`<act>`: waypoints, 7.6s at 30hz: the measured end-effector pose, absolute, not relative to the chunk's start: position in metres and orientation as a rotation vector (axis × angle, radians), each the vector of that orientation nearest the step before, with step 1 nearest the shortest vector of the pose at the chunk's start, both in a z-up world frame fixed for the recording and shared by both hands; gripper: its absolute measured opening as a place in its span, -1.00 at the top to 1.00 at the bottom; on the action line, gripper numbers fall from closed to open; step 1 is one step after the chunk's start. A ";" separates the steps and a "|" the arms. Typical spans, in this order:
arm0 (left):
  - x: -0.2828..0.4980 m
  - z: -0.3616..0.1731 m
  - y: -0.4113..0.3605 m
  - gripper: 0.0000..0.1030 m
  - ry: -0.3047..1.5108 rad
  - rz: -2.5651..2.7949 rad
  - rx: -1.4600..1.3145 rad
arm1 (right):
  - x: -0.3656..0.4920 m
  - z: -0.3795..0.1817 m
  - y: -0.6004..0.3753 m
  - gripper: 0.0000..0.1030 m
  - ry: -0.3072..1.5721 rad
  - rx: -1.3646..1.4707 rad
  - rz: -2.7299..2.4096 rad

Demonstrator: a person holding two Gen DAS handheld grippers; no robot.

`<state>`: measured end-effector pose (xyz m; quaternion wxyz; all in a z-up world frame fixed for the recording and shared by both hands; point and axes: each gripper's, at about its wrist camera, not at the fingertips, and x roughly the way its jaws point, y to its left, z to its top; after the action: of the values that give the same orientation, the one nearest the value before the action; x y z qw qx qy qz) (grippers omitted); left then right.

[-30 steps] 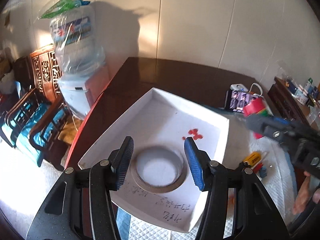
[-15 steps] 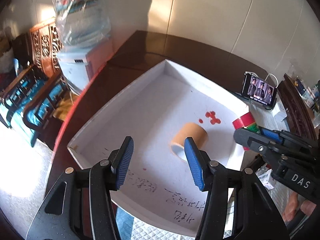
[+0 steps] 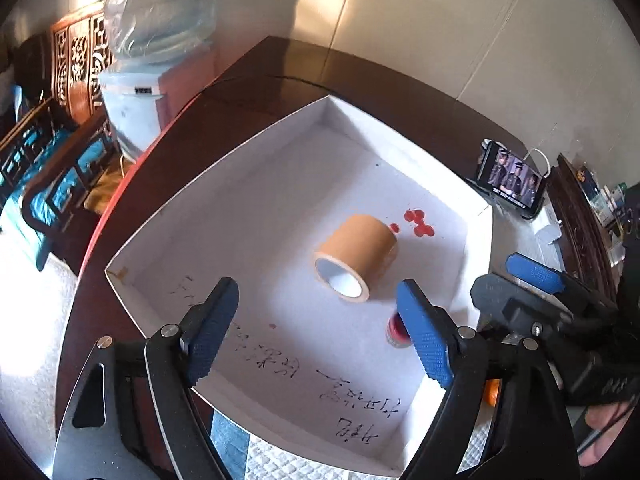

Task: Organize rigid objects
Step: 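Lower the red can into the white tray and open the right gripper, then move both open grippers back over the remaining objects on the pad, then grasp the white pill bottle with the left gripper while the right grasps the white medicine box, then carry the pill bottle and medicine box over the white tray with both grippers, then open the left gripper to drop the bottle in the tray while the right releases the box, then move both open grippers back over the objects on the quilted pad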

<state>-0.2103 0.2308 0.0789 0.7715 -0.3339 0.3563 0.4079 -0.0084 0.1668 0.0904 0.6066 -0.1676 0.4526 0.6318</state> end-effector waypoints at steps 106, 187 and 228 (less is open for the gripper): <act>-0.135 0.072 0.094 0.28 0.869 0.443 -0.494 | 0.057 0.104 0.027 0.27 0.899 -0.391 1.413; -0.220 0.090 0.233 0.28 0.710 0.857 -0.757 | 0.000 0.098 0.206 0.23 1.042 -0.413 1.527; -0.222 0.184 0.163 -1.00 0.468 0.762 -0.572 | 0.159 0.395 -0.064 -1.00 0.234 0.380 1.214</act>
<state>-0.2219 0.1635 0.1844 0.8625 -0.2727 0.2229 0.3635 0.1590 -0.0642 0.3951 0.7979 0.1772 0.1090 0.5657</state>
